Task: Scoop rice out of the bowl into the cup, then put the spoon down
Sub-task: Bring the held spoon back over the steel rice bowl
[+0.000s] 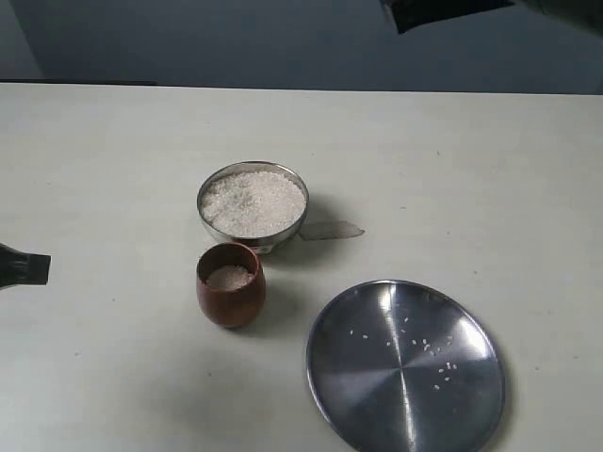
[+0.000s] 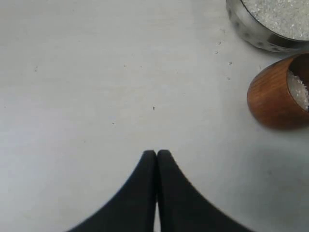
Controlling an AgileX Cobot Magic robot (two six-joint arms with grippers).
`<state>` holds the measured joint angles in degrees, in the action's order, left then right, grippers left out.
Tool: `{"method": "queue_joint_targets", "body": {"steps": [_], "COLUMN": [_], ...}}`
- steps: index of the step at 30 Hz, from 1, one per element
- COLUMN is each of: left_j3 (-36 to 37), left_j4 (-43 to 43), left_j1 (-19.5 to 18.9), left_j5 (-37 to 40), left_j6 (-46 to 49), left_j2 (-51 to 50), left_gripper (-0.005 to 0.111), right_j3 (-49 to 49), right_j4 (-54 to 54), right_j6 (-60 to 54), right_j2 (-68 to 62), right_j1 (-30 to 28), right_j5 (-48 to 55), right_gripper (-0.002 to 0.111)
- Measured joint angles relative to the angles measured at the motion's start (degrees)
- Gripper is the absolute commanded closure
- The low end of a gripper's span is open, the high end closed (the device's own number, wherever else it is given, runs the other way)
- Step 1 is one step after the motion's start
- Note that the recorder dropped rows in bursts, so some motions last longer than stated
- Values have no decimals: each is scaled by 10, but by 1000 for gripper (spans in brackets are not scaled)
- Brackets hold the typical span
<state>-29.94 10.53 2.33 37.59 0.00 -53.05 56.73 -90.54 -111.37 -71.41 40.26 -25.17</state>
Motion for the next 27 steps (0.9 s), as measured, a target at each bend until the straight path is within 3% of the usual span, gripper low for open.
{"method": "queue_joint_targets", "body": {"steps": [10, 27], "left_j3": [0, 0], "left_j4": [0, 0], "left_j1": [0, 0], "left_j5": [0, 0], "left_j6": [0, 0], "left_j2": [1, 1], "left_gripper": [106, 106], "right_j3": [-54, -93], "right_j4": [269, 614], "right_j6": [327, 700], "right_j2": [0, 0], "right_j1": [0, -13], "right_j5": [44, 115], "right_gripper": [109, 109]}}
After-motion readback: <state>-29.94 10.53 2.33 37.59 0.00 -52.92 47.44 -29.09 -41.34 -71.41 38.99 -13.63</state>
